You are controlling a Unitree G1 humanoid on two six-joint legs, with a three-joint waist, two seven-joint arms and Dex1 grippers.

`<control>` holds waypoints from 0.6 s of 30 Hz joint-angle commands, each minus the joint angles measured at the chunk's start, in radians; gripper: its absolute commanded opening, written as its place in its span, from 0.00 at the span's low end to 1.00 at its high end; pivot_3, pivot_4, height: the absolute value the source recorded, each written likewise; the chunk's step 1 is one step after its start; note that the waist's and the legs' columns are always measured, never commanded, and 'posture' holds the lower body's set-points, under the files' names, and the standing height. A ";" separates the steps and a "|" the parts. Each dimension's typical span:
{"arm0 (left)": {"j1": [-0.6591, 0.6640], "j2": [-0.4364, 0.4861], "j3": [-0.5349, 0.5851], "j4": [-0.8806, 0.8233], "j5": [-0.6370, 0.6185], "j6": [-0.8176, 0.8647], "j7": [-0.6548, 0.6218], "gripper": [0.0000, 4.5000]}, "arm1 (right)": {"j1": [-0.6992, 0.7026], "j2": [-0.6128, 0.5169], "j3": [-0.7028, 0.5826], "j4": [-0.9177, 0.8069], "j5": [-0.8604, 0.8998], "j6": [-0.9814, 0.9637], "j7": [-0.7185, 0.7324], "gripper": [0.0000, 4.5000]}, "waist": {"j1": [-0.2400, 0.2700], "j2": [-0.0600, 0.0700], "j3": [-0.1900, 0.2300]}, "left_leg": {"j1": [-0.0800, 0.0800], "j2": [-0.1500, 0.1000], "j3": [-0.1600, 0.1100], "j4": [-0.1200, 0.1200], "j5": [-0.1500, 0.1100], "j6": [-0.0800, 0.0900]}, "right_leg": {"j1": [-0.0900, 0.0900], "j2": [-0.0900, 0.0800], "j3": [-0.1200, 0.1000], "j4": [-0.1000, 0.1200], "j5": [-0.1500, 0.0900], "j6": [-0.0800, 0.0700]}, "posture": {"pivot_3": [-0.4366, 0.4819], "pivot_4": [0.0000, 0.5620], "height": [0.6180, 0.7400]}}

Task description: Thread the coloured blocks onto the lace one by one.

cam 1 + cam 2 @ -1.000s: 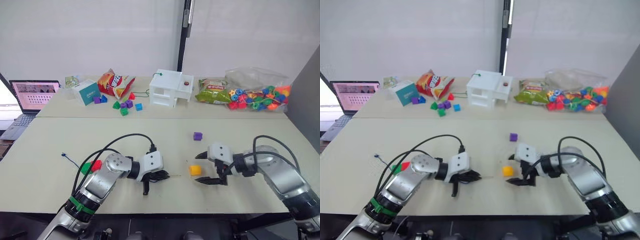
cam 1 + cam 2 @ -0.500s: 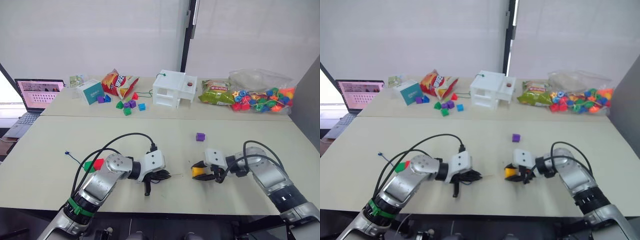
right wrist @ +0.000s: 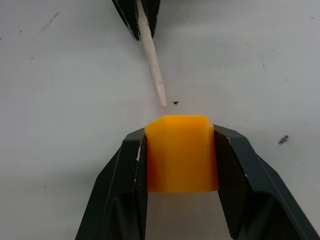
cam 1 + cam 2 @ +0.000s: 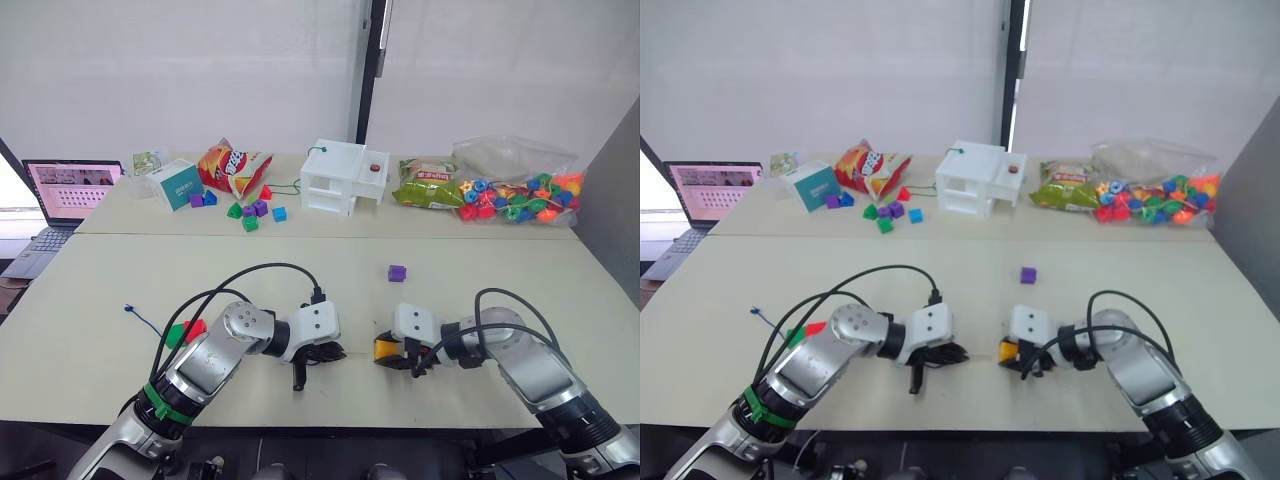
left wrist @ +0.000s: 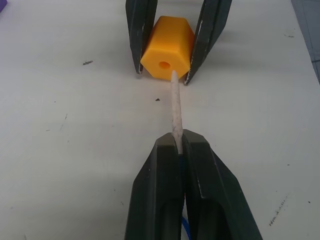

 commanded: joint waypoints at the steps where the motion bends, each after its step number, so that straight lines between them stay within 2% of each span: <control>1: -0.025 -0.007 -0.010 -0.009 0.010 -0.004 0.003 0.00 | 0.020 -0.001 0.045 -0.031 -0.011 0.018 0.015 0.29 | 0.001 0.000 0.000 | 0.000 0.000 0.000 0.000 0.000 0.000 | 0.000 0.000 0.000 0.000 0.000 0.000 | 0.48 0.27 1.00; 18: -0.051 -0.050 -0.046 0.026 0.024 -0.011 0.016 0.00 | 0.008 0.002 0.057 -0.048 -0.012 0.040 0.030 0.29 | 0.003 0.000 0.000 | 0.000 0.000 0.000 0.000 0.000 0.000 | 0.000 0.000 0.000 0.000 0.000 0.000 | 0.48 0.27 1.00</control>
